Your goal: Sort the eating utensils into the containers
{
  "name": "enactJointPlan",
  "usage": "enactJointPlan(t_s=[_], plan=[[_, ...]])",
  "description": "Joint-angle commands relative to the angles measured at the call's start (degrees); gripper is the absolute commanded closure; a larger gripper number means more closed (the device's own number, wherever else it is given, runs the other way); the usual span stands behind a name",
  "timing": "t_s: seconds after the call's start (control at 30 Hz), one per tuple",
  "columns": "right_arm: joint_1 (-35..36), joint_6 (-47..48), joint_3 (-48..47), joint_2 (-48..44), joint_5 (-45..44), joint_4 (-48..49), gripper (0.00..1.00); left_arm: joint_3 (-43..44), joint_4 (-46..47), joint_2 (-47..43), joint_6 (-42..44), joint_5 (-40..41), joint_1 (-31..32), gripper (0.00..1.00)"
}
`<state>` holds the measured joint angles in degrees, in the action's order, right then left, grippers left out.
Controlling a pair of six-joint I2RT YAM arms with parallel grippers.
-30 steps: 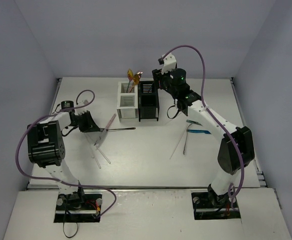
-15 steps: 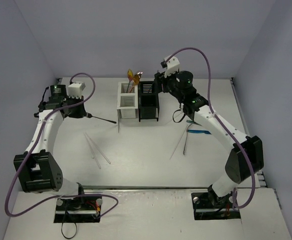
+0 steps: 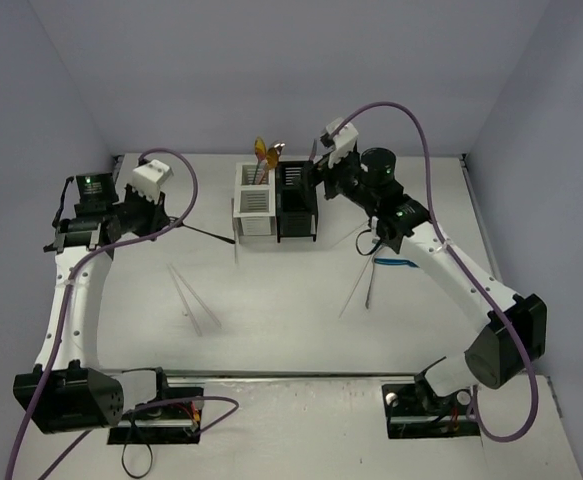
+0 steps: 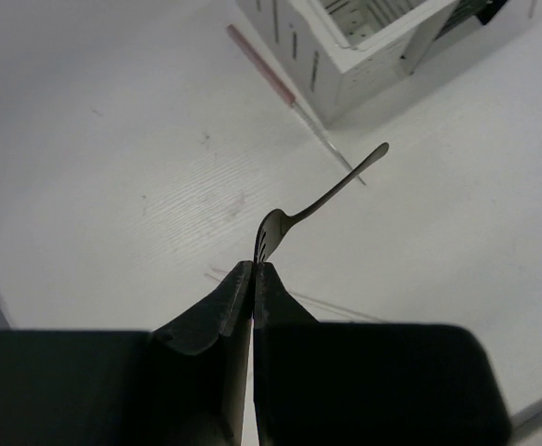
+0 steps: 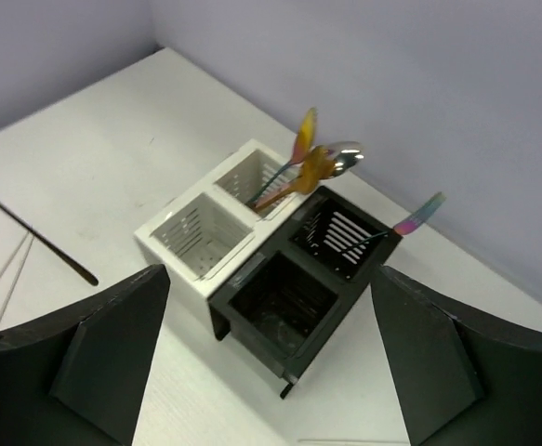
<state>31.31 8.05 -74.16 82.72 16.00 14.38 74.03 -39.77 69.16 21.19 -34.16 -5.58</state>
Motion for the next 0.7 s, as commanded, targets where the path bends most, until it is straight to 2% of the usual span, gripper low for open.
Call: enactJointPlan(t_s=[0.0, 0.07, 0.13, 0.17, 0.23, 0.4, 0.57, 0.67], plan=[[8.9, 13.3, 3.2, -5.8, 1.2, 2.1, 0.31, 6.1, -4.9, 0.9, 2.9, -9.5, 0.2, 1.00], [11.7, 16.1, 3.4, -5.9, 4.2, 1.7, 0.40, 5.6, -4.9, -0.2, 3.8, -14.4, 0.5, 1.00], [13.1, 15.3, 2.0, -4.8, 6.3, 1.2, 0.60, 4.1, -4.9, -2.0, 6.4, -18.9, 0.8, 1.00], [13.2, 15.2, 1.8, -4.1, 7.3, 1.0, 0.63, 3.2, -4.9, -2.8, 8.0, -20.8, 0.8, 1.00], [14.0, 8.1, 0.3, -1.5, 11.0, 0.1, 0.68, 0.0, -5.1, -6.1, 14.8, -26.7, 0.9, 1.00], [17.1, -2.5, -2.7, 4.1, 17.6, -2.9, 0.68, -6.2, -4.9, -12.9, 27.0, -32.9, 1.7, 1.00], [18.1, -13.7, -5.9, 9.3, 23.2, -4.2, 0.69, -7.0, -4.7, -15.1, 32.1, -33.1, 2.6, 1.00], [19.3, -16.6, -6.3, 10.7, 26.3, -4.7, 0.67, -6.0, -4.7, -14.2, 33.7, -33.8, 3.0, 1.00]])
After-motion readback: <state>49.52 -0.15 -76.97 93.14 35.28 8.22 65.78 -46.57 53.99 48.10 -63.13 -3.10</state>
